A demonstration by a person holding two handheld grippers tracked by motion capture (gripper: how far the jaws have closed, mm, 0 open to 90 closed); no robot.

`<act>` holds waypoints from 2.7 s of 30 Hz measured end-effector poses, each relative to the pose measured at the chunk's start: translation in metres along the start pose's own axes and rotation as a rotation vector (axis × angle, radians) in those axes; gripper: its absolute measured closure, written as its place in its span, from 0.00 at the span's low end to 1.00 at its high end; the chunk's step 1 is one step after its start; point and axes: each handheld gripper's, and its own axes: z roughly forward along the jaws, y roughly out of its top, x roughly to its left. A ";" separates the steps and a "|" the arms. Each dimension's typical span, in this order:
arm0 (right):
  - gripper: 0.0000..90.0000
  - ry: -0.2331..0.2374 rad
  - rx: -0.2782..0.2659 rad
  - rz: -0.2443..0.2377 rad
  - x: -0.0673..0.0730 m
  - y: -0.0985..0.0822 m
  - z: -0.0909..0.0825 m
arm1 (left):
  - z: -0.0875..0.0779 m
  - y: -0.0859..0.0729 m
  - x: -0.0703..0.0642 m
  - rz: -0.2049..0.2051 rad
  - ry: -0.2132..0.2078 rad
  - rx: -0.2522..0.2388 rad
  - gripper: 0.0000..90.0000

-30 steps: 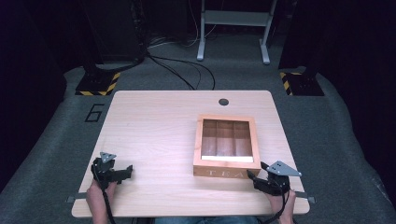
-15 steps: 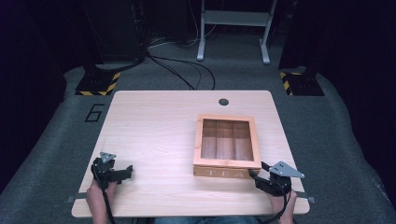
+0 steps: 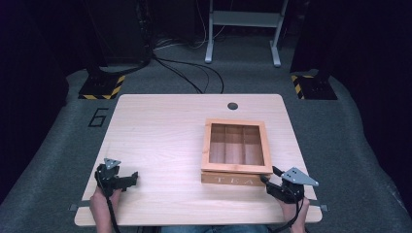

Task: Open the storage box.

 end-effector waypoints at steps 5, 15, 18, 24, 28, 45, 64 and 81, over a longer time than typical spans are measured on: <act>0.49 -0.003 -0.014 -0.002 0.000 0.001 0.000 | 0.000 0.000 0.000 0.000 0.000 0.000 0.00; 0.50 -0.041 -0.069 -0.019 0.001 0.010 -0.002 | 0.000 0.000 0.000 0.000 0.000 0.000 0.00; 0.50 -0.049 -0.086 -0.023 0.001 0.012 0.001 | 0.000 0.000 0.000 0.000 0.000 0.000 0.00; 0.50 -0.077 -0.123 -0.017 0.000 0.016 0.005 | 0.000 0.000 0.000 0.000 0.000 0.000 0.00; 0.52 -0.096 -0.146 -0.005 -0.002 0.019 0.009 | 0.000 0.000 0.000 0.000 0.000 0.000 0.00; 0.65 -0.147 -0.204 0.019 -0.004 0.027 0.011 | 0.000 0.000 0.000 0.000 0.000 0.000 0.01; 0.71 -0.155 -0.229 0.031 -0.010 0.045 0.008 | 0.000 0.000 0.000 0.000 0.000 -0.002 0.01; 0.71 -0.138 -0.199 0.048 -0.022 0.084 0.008 | 0.000 0.000 0.000 -0.001 0.001 -0.003 0.01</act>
